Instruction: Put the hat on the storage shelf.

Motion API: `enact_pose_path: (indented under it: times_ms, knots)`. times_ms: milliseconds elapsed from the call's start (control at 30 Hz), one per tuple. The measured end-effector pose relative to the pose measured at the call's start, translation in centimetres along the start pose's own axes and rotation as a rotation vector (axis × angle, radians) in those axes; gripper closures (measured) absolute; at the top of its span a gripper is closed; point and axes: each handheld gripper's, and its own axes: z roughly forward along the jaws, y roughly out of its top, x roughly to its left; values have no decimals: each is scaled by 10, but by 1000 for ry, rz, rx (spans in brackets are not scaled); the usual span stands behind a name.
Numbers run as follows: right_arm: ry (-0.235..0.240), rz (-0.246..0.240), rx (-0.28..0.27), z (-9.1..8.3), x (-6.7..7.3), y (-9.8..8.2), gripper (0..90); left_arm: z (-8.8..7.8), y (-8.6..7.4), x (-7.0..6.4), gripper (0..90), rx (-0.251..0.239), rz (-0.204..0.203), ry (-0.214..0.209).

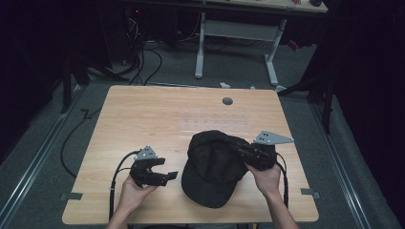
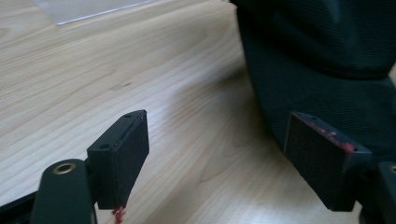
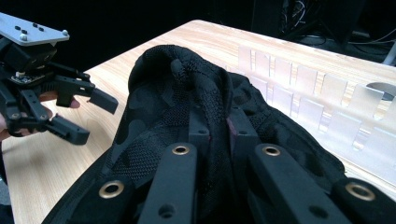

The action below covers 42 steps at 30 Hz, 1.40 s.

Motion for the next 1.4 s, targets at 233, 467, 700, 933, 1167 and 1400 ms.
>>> enact_pose_path:
  times_ms: [233,467,700,933,1167,1400]
  knots:
    - [11,-18,-10,2,2,4,833,5,10,-7,200,13,14,-66]
    - [38,-33,-21,6,4,8,833,10,17,-9,186,32,34,-95]
    - [91,-32,-37,10,4,9,832,18,20,-8,178,58,38,-118]
    - [152,-44,-60,14,3,10,829,21,20,-7,175,69,35,-146]
    - [183,-65,-75,18,4,15,828,21,21,-7,186,68,43,-166]
    - [193,-77,-74,20,4,19,827,18,22,-8,316,59,62,-191]
